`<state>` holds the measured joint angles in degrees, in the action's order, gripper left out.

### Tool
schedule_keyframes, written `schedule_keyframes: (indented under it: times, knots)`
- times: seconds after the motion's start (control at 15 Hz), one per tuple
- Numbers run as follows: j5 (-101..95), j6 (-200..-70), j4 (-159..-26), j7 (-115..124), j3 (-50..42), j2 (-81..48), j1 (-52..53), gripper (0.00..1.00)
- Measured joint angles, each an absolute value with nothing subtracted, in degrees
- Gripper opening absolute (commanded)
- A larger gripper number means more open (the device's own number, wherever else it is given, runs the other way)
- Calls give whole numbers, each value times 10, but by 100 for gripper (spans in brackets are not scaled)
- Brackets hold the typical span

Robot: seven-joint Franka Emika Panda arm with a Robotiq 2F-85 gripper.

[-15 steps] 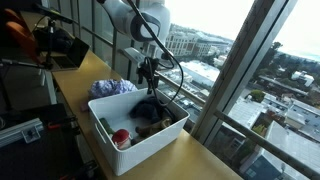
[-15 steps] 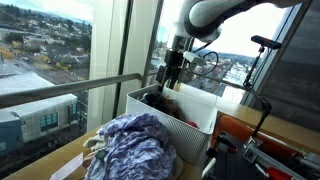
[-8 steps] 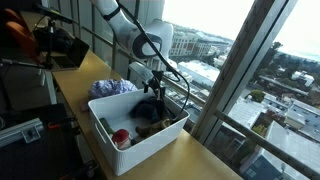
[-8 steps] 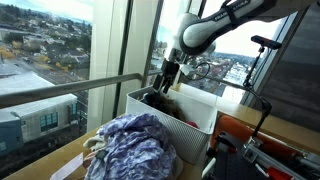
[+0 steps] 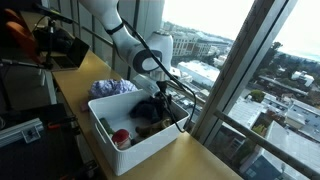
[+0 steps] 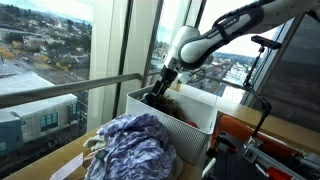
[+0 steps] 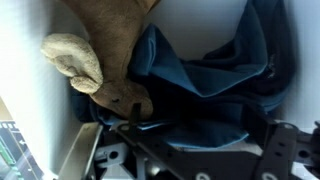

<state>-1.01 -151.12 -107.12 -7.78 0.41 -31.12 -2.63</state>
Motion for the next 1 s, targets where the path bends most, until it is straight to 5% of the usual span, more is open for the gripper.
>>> schedule_keyframes:
  times: [0.87, 0.93, 1.0]
  knots:
    - [-18, -1567, -1070, -97, -23, -401, -56, 100]
    - [-18, -1569, -1070, -97, -25, -409, -56, 75]
    - [-18, -1569, -1070, -96, -27, -417, -57, 74]
